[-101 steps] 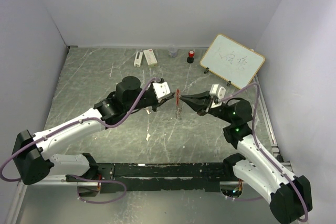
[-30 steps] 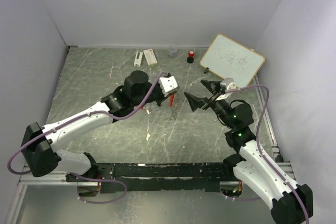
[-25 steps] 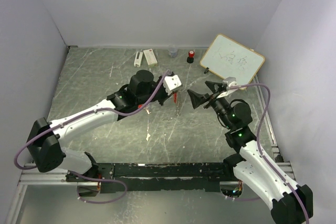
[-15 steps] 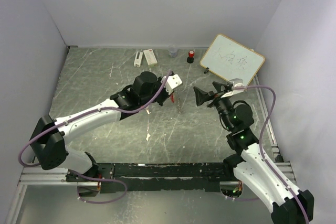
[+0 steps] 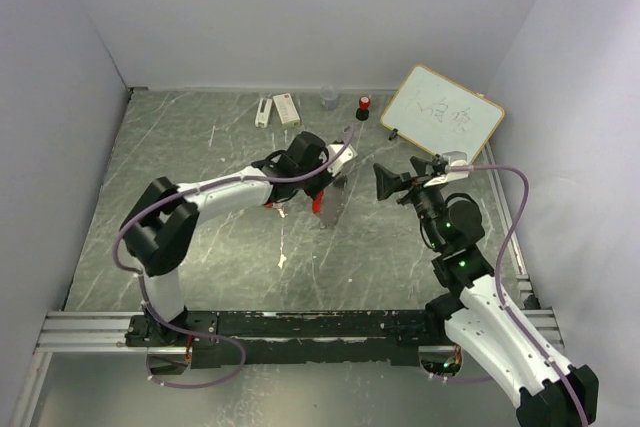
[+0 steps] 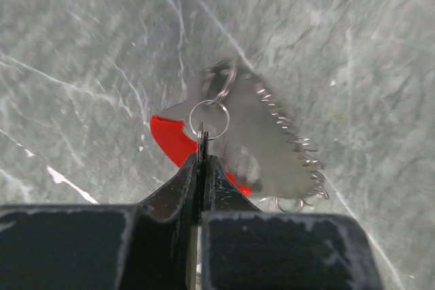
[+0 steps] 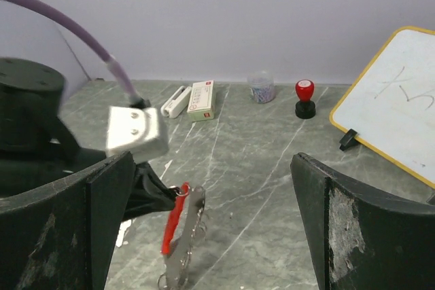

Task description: Put the keys on the keyring

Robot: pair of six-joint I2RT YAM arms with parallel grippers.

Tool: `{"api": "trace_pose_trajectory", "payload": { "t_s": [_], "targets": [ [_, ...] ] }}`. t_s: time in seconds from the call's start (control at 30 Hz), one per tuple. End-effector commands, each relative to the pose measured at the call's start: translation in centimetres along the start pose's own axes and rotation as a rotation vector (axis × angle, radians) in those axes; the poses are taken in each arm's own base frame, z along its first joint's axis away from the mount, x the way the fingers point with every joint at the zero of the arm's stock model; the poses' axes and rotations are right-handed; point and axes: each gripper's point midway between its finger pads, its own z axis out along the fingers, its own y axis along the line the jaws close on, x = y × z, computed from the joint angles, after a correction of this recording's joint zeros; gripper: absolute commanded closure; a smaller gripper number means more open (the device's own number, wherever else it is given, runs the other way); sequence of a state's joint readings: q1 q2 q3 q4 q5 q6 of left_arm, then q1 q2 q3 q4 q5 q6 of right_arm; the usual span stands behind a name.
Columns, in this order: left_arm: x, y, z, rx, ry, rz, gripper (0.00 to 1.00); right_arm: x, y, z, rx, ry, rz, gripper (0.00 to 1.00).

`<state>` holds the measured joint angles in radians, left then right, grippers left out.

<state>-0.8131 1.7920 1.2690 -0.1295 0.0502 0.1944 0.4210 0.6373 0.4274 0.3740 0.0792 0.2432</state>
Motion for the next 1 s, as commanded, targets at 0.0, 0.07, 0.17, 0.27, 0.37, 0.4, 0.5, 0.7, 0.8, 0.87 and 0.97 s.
{"api": "trace_pose_trajectory", "payload": {
  "t_s": [0.0,0.07,0.17,0.27,0.37,0.4,0.5,0.7,0.8,0.87,0.97],
  "targets": [
    [-1.6,1.7,2.1,0.011,-0.072,-0.051,0.91,0.1,-0.5,-0.5,0.022,-0.007,-0.009,0.0],
    [-1.7,2.6,2.7,-0.024,-0.079,-0.066,0.79,0.3,-0.6,-0.6,0.026,0.001,-0.014,0.0],
    [-2.6,3.6,2.3,-0.082,-0.133,-0.088,0.57,0.7,-0.6,-0.5,0.021,0.018,-0.023,0.0],
    [-4.2,4.3,0.3,-0.131,-0.219,-0.112,0.07,1.5,-0.3,-0.5,0.001,0.037,-0.016,0.0],
    [-5.7,5.1,-2.3,-0.183,-0.305,-0.14,0.0,3.0,0.3,-0.4,-0.039,0.075,-0.006,0.0],
    [-6.0,5.4,-3.2,-0.205,-0.319,-0.151,0.0,3.6,0.6,-0.2,-0.053,0.1,-0.003,0.0],
    [-5.9,5.8,-5.5,-0.252,-0.345,-0.215,0.0,6.4,1.8,0.7,-0.123,0.241,0.005,0.04],
    [-3.6,4.8,-8.5,-0.254,-0.403,-0.354,0.0,14.9,3.9,0.9,-0.244,0.579,0.083,0.27],
    [-2.5,4.3,-9.5,-0.252,-0.418,-0.386,0.0,17.2,5.0,0.4,-0.287,0.658,0.074,0.29],
    [-1.9,4.1,-9.7,-0.25,-0.416,-0.409,0.01,18.5,6.0,0.0,-0.309,0.701,0.035,0.29],
    [-0.9,3.9,-9.9,-0.255,-0.412,-0.448,0.08,20.2,7.5,-0.5,-0.331,0.769,-0.026,0.3]
  ]
}}
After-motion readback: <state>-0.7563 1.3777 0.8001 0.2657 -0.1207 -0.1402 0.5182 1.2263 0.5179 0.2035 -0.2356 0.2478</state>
